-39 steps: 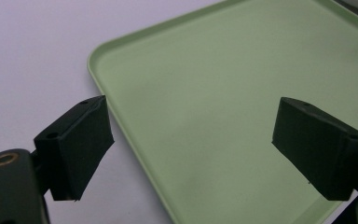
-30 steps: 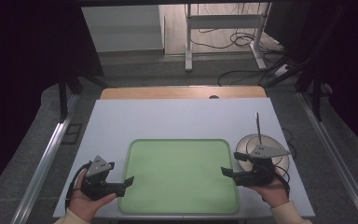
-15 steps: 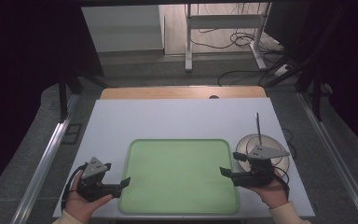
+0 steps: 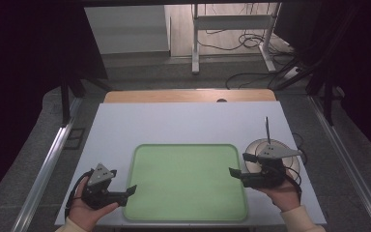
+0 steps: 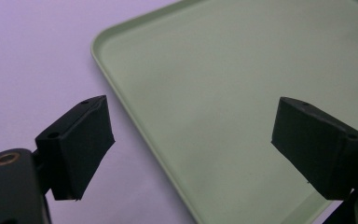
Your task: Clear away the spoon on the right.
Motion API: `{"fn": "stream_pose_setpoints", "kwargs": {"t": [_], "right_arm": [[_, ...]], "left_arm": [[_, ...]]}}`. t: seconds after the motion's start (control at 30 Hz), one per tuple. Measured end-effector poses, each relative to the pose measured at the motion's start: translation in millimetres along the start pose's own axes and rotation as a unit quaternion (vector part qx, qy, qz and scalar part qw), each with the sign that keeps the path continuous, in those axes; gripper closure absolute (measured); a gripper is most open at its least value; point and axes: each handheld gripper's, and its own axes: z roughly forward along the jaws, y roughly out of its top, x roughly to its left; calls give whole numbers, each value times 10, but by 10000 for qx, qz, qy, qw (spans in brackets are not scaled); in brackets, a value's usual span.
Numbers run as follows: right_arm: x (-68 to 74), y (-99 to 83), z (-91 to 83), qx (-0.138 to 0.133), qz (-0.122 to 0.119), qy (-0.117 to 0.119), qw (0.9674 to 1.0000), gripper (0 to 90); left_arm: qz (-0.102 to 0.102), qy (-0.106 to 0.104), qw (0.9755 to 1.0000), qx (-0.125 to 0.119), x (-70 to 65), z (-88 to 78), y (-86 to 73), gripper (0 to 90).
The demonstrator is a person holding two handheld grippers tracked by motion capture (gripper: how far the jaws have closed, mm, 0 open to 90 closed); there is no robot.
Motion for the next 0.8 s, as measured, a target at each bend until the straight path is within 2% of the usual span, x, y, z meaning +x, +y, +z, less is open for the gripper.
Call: {"fn": "stream_pose_setpoints", "kwargs": {"t": [0.13, 0.23, 0.3, 0.33, 0.4, 0.53, 0.67, 0.8], "right_arm": [[-6, 111, -8, -100, 15, 44, 9999, 231], [-24, 275, -8, -94, -72, 46, 9999, 231], [-24, 363, -32, -132, -40, 157, 9998, 235], [-24, 363, -32, -132, -40, 157, 9998, 235], [-19, 474, -62, -127, -155, 137, 9997, 234], [-79, 600, -92, -176, -87, 73, 9998, 235], [-143, 660, -96, -217, -13, 76, 9997, 242], [-210, 692, -41, -112, -5, -14, 9999, 244]], "left_arm": [[-35, 27, 10000, 19, 25, 6, -11, 120], [-33, 9, 10000, 23, 34, 7, -18, 120], [-10, -11, 10000, 40, 29, 11, -24, 121], [-10, -11, 10000, 40, 29, 11, -24, 121], [5, -2, 10000, 47, 33, 18, -27, 120], [-36, 4, 10000, 33, 35, 16, -28, 120], [-25, 11, 10000, 34, 24, 7, -23, 119], [-13, 25, 10000, 74, 23, 17, -29, 119]]}}
